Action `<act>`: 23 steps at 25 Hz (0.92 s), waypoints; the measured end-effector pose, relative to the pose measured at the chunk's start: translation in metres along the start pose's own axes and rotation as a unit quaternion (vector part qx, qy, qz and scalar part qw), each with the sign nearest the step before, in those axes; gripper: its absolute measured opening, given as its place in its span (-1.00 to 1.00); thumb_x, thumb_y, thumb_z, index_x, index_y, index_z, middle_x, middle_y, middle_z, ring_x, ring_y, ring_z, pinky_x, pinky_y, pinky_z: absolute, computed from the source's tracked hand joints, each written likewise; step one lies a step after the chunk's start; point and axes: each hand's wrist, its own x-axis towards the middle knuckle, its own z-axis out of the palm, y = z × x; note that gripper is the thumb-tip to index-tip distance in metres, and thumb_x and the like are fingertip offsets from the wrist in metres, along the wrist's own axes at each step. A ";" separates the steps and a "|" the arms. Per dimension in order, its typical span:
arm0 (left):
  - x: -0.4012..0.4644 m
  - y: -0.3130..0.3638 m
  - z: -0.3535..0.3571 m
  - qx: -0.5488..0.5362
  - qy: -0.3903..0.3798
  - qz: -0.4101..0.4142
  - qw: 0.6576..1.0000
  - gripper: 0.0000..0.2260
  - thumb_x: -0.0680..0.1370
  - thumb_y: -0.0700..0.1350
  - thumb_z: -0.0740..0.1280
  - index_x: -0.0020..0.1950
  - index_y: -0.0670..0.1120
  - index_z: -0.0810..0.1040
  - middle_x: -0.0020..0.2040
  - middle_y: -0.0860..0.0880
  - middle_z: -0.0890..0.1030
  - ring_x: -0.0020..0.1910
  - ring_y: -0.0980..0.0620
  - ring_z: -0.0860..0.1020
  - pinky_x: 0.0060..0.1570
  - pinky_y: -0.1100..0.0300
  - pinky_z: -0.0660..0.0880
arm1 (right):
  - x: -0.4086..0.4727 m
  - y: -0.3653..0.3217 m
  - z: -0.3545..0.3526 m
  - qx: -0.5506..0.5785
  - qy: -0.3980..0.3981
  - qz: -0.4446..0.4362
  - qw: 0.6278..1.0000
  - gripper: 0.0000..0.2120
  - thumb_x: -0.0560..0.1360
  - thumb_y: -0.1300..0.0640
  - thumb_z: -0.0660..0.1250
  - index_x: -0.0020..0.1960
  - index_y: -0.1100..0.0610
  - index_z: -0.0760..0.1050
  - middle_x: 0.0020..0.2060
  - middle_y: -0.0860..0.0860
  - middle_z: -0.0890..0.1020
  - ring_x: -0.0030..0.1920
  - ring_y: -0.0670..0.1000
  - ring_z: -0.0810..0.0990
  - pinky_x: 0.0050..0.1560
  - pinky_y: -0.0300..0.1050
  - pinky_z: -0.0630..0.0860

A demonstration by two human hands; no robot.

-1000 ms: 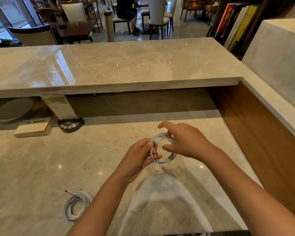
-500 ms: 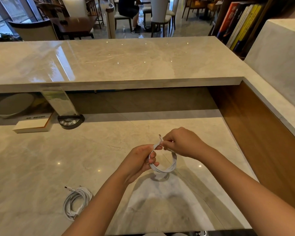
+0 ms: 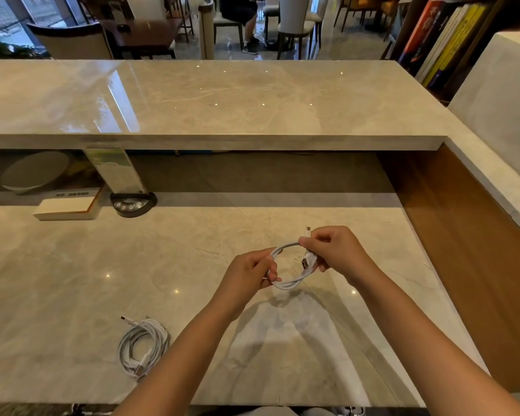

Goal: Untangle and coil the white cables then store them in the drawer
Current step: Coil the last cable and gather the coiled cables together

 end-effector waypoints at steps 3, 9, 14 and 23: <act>-0.005 -0.004 -0.007 -0.022 0.026 -0.027 0.999 -0.77 0.59 -0.25 0.12 -0.05 -0.19 0.58 -0.35 -0.02 0.48 -0.39 0.16 0.53 -0.22 0.31 0.52 | -0.003 0.002 0.012 0.015 -0.013 0.022 1.000 -0.84 0.45 0.18 0.39 -0.25 0.25 0.60 -0.41 0.14 0.60 -0.46 0.04 0.52 -0.47 -0.21 0.46; -0.026 -0.019 -0.034 -0.074 0.135 -0.009 0.988 -0.73 0.58 -0.26 0.18 0.15 -0.05 0.60 -0.34 -0.04 0.50 -0.40 0.13 0.51 -0.25 0.27 0.53 | -0.005 -0.002 0.052 0.069 -0.064 0.045 0.995 -0.96 0.45 0.24 0.39 -0.15 0.18 0.62 -0.35 0.08 0.64 -0.45 -0.08 0.57 -0.48 -0.29 0.46; -0.063 -0.032 -0.078 -0.069 0.205 -0.016 0.976 -0.76 0.58 -0.25 0.20 0.16 -0.08 0.59 -0.28 -0.03 0.59 -0.34 0.15 0.58 -0.29 0.32 0.51 | -0.008 -0.012 0.115 0.039 -0.100 0.016 0.994 -0.93 0.44 0.22 0.39 -0.13 0.21 0.63 -0.30 0.11 0.66 -0.40 -0.07 0.56 -0.48 -0.31 0.44; -0.130 -0.080 -0.164 0.050 0.354 -0.023 0.934 -0.72 0.54 -0.32 0.24 0.14 -0.04 0.59 -0.09 -0.07 0.64 -0.09 -0.01 0.62 -0.04 0.06 0.60 | -0.025 -0.028 0.239 -0.035 -0.186 -0.048 0.981 -0.94 0.39 0.19 0.45 -0.23 0.08 0.59 -0.35 0.02 0.63 -0.34 0.00 0.62 -0.31 -0.04 0.63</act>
